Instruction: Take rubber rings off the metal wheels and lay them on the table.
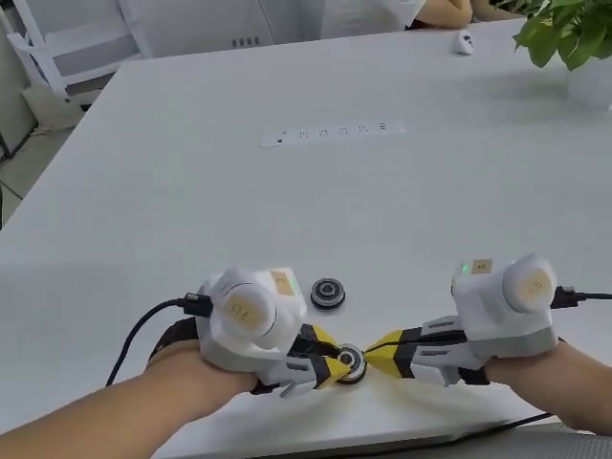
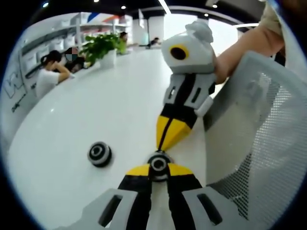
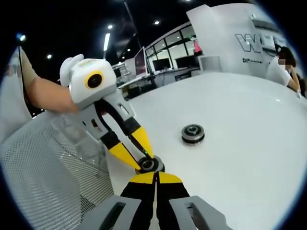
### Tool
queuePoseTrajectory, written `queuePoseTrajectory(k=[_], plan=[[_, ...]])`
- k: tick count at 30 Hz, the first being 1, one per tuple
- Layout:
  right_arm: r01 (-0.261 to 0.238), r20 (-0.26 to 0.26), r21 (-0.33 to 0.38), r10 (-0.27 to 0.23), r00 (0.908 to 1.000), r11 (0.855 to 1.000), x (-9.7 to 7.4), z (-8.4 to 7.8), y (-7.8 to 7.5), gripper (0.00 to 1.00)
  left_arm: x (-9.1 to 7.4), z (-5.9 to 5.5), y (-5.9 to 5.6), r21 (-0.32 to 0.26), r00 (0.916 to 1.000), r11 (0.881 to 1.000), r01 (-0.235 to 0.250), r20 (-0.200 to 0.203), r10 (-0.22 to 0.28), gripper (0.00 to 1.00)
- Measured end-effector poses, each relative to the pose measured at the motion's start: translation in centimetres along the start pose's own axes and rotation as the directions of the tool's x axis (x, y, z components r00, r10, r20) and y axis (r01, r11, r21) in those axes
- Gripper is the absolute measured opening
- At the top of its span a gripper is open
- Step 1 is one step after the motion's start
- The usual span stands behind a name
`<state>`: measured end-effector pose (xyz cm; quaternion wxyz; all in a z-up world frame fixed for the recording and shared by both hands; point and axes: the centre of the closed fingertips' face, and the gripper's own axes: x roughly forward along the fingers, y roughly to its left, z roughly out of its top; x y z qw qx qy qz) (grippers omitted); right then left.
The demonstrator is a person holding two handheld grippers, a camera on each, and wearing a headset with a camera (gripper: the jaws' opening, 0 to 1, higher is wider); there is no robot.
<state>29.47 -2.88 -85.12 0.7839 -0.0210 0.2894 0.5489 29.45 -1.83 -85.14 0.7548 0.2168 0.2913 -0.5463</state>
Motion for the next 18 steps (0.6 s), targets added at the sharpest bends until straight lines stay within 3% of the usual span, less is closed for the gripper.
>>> queuePoseTrajectory(k=[18], plan=[[-0.024, 0.018, 0.035, 0.024, 0.9996, 0.999, 0.06, 0.21, 0.41, 0.00, 0.03, -0.02, -0.06, 0.001, 0.9998, 1.000, -0.007, -0.019, 0.007, 0.10]])
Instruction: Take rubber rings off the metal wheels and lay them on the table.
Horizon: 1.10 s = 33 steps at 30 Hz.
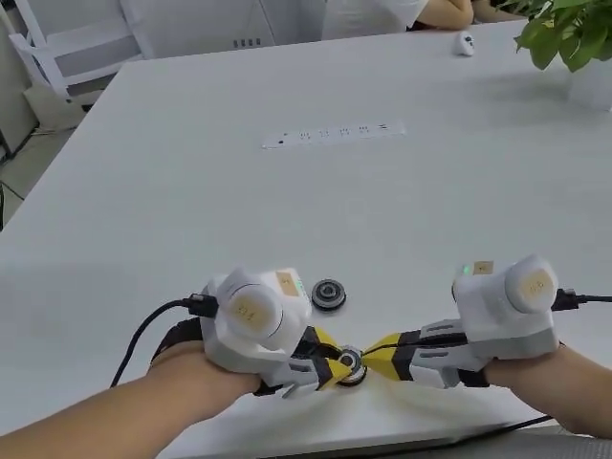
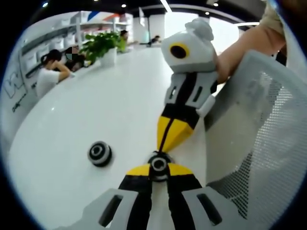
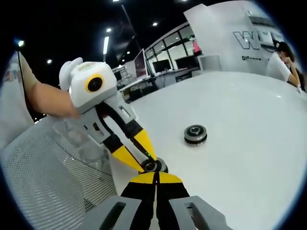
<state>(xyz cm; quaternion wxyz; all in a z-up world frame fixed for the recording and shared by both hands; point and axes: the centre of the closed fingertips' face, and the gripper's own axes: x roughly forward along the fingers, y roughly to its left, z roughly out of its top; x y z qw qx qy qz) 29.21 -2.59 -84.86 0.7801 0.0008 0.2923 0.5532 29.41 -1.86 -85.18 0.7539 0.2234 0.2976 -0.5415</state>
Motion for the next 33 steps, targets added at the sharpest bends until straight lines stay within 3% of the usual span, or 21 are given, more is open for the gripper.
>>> queuePoseTrajectory(k=[33], plan=[[-0.060, 0.024, 0.012, 0.060, 0.9979, 0.998, 0.5, 0.5, 1.1, 0.00, 0.0, 0.0, 0.0, 0.006, 1.0000, 1.000, 0.004, -0.006, -0.004, 0.10]])
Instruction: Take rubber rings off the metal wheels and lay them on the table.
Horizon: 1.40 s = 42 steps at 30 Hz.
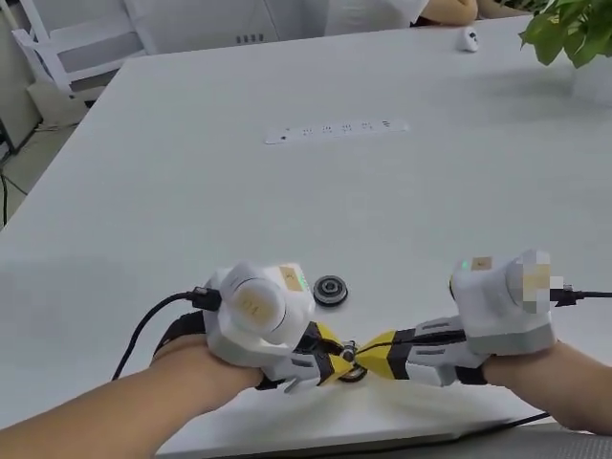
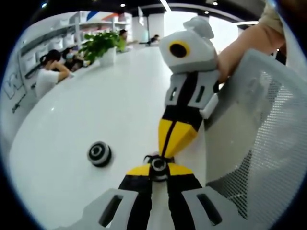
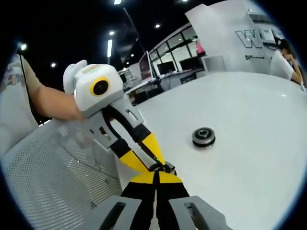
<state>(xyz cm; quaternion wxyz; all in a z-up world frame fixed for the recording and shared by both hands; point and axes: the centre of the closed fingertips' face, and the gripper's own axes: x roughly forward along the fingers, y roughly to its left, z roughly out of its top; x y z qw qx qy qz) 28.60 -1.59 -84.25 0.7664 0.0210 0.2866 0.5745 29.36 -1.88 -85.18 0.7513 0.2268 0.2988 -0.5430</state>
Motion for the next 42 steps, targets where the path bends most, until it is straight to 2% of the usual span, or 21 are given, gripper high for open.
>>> queuePoseTrajectory(k=[3, 4, 5, 7, 16, 24, 33, 42], plan=[[-0.017, 0.008, -0.006, 0.017, 0.9998, 1.000, 0.0, 0.3, 0.4, 0.00, 0.0, 0.0, 0.0, 0.002, 1.0000, 1.000, 0.001, 0.000, -0.001, 0.10], [-0.073, 0.024, 0.015, 0.072, 0.9971, 0.997, 0.2, 0.6, 1.7, 0.00, 0.0, 0.0, 0.0, 0.003, 1.0000, 1.000, 0.000, 0.000, 0.000, 0.10], [-0.044, -0.031, -0.062, 0.042, 0.9986, 0.997, 0.2, 0.0, 1.5, 0.00, 0.0, 0.0, 0.0, 0.004, 1.0000, 1.000, 0.000, 0.001, 0.000, 0.10], [-0.040, -0.013, -0.033, 0.040, 0.9991, 0.999, 0.3, 0.2, 1.1, 0.00, 0.0, 0.1, 0.0, 0.002, 1.0000, 1.000, 0.001, 0.005, -0.001, 0.10], [0.007, -0.007, -0.006, -0.007, 1.0000, 1.000, 0.0, 0.0, -0.1, 0.00, 0.0, 0.1, -0.1, 0.007, 1.0000, 1.000, 0.000, 0.009, 0.000, 0.11], [0.010, -0.014, -0.008, -0.010, 0.9998, 1.000, -0.1, -0.2, -0.2, 0.00, 0.0, 0.2, -0.1, -0.003, 0.9999, 1.000, 0.008, 0.014, -0.008, 0.13], [0.016, -0.003, 0.001, -0.016, 0.9999, 1.000, -0.4, 0.1, -0.4, 0.00, -0.3, -0.1, -0.1, 0.005, 0.9999, 1.000, 0.010, 0.001, -0.010, 0.15], [0.017, 0.007, 0.005, -0.017, 0.9998, 1.000, -0.4, 0.4, -0.5, 0.00, -1.7, 0.6, -0.3, 0.005, 0.9995, 1.000, 0.014, 0.027, -0.014, 0.21]])
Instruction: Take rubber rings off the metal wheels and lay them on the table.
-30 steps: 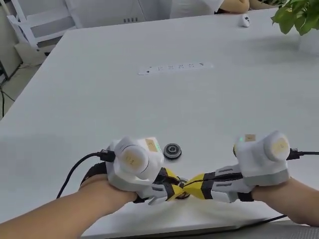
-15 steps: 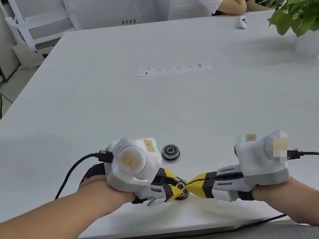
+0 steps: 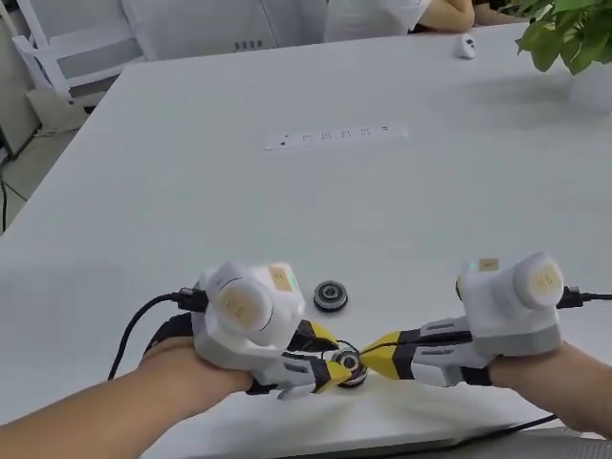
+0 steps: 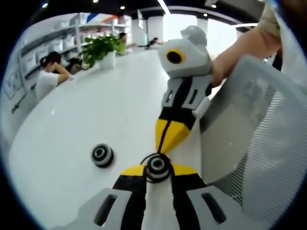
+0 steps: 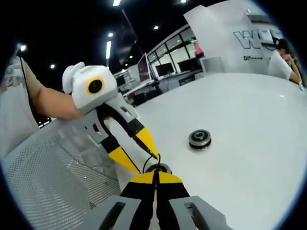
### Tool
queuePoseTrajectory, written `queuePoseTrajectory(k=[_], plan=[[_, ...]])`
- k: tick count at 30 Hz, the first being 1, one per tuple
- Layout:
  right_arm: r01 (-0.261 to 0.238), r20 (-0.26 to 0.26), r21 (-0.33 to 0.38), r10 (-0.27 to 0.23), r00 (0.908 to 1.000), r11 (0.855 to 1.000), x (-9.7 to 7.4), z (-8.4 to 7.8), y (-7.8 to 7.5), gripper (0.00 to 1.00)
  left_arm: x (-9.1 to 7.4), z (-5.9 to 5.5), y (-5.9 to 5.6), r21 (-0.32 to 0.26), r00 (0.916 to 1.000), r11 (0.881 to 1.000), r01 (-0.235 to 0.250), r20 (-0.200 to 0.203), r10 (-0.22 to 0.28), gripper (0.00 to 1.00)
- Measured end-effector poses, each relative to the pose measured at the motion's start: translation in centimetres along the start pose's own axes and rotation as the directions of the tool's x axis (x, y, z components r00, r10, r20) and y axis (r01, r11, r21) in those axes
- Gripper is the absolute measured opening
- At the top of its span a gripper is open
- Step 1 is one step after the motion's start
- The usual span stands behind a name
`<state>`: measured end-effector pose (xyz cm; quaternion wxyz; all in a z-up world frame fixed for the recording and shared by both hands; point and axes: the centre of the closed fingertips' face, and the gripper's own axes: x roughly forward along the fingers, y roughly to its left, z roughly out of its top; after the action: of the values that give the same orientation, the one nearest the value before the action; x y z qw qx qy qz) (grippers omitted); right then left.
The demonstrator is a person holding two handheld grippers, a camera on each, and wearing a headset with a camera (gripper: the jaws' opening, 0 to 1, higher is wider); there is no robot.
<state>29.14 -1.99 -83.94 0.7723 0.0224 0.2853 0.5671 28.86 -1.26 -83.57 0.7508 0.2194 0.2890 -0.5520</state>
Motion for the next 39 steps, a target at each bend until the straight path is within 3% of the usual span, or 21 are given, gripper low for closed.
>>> queuePoseTrajectory(k=[15, 39], plan=[[-0.017, 0.000, -0.007, 0.017, 0.9999, 1.000, -0.2, 0.6, 0.5, 0.00, -3.2, 0.6, 0.2, -0.032, 0.9983, 0.999, -0.021, 0.053, 0.022, 0.38], [-0.056, -0.015, -0.044, 0.056, 0.9983, 0.997, 0.4, 2.2, 1.4, 0.00, -7.4, -0.9, 0.7, -0.102, 0.9938, 0.992, -0.076, 0.073, 0.083, 0.61]])
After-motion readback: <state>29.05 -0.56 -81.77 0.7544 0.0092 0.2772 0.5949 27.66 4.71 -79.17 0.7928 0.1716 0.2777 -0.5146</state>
